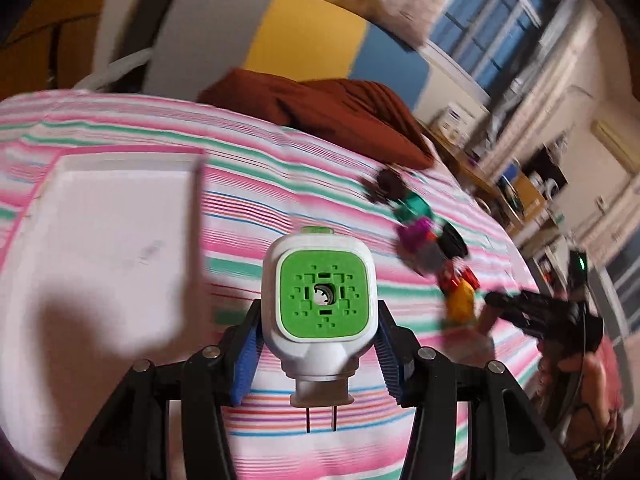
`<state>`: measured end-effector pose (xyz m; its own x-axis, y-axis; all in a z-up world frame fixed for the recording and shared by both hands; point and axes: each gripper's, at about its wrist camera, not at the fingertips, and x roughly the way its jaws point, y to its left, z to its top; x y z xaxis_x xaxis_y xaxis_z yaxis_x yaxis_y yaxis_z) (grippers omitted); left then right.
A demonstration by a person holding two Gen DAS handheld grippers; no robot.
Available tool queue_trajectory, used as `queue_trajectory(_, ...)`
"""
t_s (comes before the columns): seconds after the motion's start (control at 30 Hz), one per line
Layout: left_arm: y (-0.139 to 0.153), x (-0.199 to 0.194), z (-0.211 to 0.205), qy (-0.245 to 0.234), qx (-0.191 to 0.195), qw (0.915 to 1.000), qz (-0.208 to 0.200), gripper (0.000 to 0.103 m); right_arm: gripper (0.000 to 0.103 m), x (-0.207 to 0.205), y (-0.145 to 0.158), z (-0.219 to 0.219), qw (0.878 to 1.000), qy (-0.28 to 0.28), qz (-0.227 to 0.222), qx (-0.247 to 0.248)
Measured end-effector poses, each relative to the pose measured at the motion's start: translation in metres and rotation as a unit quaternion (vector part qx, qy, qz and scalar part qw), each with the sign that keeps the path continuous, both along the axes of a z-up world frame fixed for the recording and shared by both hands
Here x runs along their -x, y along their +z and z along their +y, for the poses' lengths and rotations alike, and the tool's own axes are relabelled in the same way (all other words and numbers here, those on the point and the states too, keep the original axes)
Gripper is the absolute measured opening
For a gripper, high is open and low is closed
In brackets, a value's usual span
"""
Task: Organize rigid objects
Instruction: 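Carry the white plug device into the tray and open the left gripper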
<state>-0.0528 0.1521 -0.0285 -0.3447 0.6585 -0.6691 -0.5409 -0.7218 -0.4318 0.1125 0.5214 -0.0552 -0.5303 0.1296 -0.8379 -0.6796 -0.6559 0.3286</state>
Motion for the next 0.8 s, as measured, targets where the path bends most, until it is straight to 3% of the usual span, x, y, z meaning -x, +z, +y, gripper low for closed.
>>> queue_trajectory(0.13, 0.0, 0.029, -0.029, 0.044, 0.006, 0.999, -0.007, 0.052, 0.044, 0.0, 0.003, 0.001, 1.0, -0.004, 0.014, 0.0)
queue_trajectory(0.47, -0.019, 0.104, -0.07, 0.107, 0.096, 0.9895, -0.012, 0.052, 0.044, 0.001, 0.008, 0.001, 1.0, -0.005, 0.028, -0.008)
queue_trajectory(0.6, -0.03, 0.126, -0.077, 0.126, 0.112, 0.9852, -0.034, 0.052, 0.044, 0.001, 0.007, 0.003, 1.0, -0.009, 0.026, -0.008)
queue_trajectory(0.8, -0.034, 0.152, -0.068, 0.14, 0.148, 0.9787, -0.028, 0.052, 0.044, 0.001, 0.006, 0.003, 1.0, -0.011, 0.019, -0.009)
